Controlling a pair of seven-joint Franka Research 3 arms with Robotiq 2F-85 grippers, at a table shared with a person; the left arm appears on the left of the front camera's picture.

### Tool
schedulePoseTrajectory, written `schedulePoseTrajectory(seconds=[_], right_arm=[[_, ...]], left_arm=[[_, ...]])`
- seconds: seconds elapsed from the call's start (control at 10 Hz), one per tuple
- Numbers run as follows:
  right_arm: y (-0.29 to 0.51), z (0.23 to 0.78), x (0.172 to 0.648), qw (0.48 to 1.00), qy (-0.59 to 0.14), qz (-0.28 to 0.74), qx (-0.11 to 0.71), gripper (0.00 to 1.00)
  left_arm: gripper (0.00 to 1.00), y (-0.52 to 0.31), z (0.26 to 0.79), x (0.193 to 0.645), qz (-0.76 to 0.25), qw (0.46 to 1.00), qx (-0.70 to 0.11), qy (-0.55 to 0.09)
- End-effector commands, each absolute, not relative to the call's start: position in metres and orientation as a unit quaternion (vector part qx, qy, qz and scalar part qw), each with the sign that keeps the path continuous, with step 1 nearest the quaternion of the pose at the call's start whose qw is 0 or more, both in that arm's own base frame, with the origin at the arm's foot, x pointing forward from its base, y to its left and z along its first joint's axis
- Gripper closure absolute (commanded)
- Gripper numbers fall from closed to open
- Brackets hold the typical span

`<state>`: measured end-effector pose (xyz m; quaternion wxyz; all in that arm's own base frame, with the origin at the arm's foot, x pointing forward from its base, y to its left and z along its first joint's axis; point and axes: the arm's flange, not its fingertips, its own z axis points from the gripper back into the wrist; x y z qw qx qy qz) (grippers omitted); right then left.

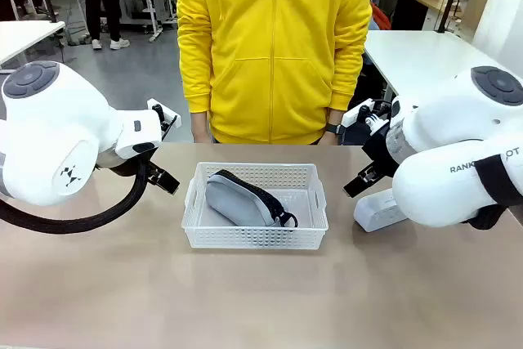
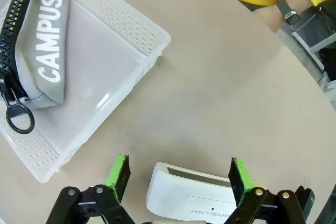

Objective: Efficiently arrange items inside the basket to fit them all.
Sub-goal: Pick up the Digital clock and place it inside the Organizing basket.

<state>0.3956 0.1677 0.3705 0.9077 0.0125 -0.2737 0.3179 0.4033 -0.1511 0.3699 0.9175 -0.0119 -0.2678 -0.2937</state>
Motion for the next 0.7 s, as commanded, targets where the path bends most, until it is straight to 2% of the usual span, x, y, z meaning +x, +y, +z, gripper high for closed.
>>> schedulePoseTrajectory(seconds=[0.0,0.6], right_arm=[[0.1677,0.3705,0.3956,0.908,-0.274,0.318,0.013,0.00],[0.1677,0.3705,0.3956,0.908,-0.274,0.318,0.013,0.00]], left_arm=[[0.00,-0.1511,0.3701,0.4033,-0.294,0.917,-0.012,-0.268],[0.00,-0.1511,0.3701,0.4033,-0.294,0.917,-0.012,-0.268]])
